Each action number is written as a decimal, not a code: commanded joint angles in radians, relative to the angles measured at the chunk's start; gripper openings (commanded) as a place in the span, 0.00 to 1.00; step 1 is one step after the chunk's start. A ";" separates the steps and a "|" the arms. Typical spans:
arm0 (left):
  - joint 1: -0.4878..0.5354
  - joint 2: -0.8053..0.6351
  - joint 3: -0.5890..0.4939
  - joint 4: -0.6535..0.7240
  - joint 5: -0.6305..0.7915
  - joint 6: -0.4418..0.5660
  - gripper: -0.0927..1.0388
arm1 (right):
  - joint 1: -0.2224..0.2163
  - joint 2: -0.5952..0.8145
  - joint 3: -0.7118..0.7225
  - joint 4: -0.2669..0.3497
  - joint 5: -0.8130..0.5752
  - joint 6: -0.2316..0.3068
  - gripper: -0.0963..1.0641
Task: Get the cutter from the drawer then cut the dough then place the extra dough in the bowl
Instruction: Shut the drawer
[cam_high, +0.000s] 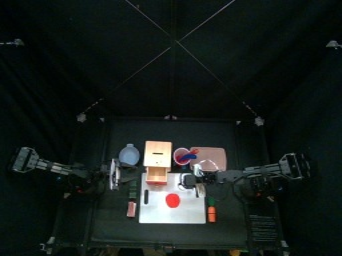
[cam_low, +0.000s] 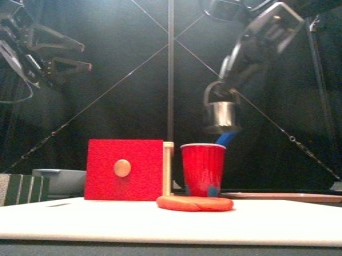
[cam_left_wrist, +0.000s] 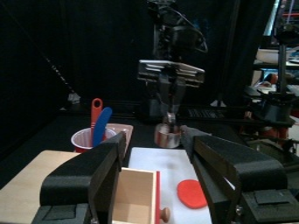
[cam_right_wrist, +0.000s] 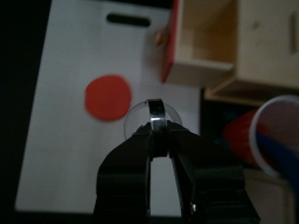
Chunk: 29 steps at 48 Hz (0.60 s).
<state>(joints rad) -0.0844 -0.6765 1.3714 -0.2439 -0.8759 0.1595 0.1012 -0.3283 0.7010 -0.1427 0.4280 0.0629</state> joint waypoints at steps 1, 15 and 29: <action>0.015 0.002 -0.025 -0.003 -0.005 0.002 0.86 | 0.015 -0.044 0.089 0.006 -0.035 0.069 0.50; 0.035 0.000 -0.044 -0.003 -0.005 0.002 0.86 | 0.014 -0.014 0.215 -0.083 -0.173 0.213 0.50; 0.064 0.002 -0.041 -0.005 -0.005 0.005 0.86 | 0.012 0.055 0.202 -0.123 -0.213 0.227 0.52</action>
<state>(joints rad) -0.0322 -0.6780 1.3499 -0.2485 -0.8759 0.1611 0.1150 -0.2777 0.9296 -0.2623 0.2255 0.2869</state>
